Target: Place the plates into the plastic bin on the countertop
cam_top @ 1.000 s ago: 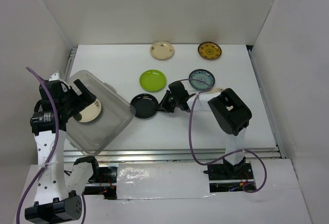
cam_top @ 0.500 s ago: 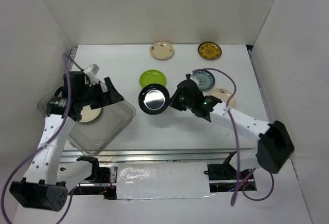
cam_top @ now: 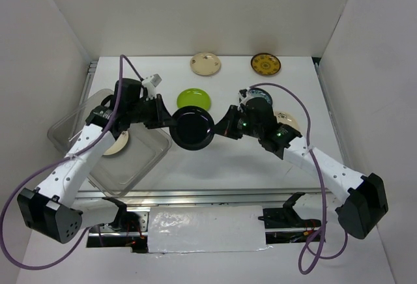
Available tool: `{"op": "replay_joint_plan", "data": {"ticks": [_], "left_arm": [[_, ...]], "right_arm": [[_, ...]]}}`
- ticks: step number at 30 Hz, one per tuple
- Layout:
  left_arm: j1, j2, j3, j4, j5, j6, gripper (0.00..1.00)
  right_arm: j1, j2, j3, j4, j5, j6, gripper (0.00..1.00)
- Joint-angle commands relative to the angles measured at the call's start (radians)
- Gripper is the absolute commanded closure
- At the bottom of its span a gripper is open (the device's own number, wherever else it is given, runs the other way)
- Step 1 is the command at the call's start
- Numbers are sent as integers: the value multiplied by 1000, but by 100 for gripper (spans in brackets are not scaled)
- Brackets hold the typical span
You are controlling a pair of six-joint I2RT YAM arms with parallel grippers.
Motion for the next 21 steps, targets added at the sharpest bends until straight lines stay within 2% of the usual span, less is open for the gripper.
{"op": "replay_joint_plan", "data": {"ticks": [1,2,3,4,7,8,12,17,21], "left_arm": [[-3,15,54,12,-69,-23,100],[17,11,58,0,-107,-32,100],[37,0,55,-14,-149,-71,100],[69,-14,49,-43,-246,-98,100],[294,-83,-27,-84,-373,-211,100],[435,-124,-56,-77,-372,-254,100],[676,-182,-230,14,-370,-308,100],[813,-126,-301,58,-372,-330,100],[850,-95,-333,67,-441,-334,100]], "right_arm": [[-24,-29,-3,126,-106,-5,83],[-35,-30,-18,131,-104,0,50],[-62,-32,-35,142,-95,13,1],[-84,-43,-57,142,-80,18,0],[-163,-58,-147,166,-69,35,0],[-174,-60,-193,181,-81,38,0],[-196,-55,-238,200,-115,18,0],[-199,-40,-216,200,-126,-20,0],[-219,23,-189,200,-132,-49,0]]}}
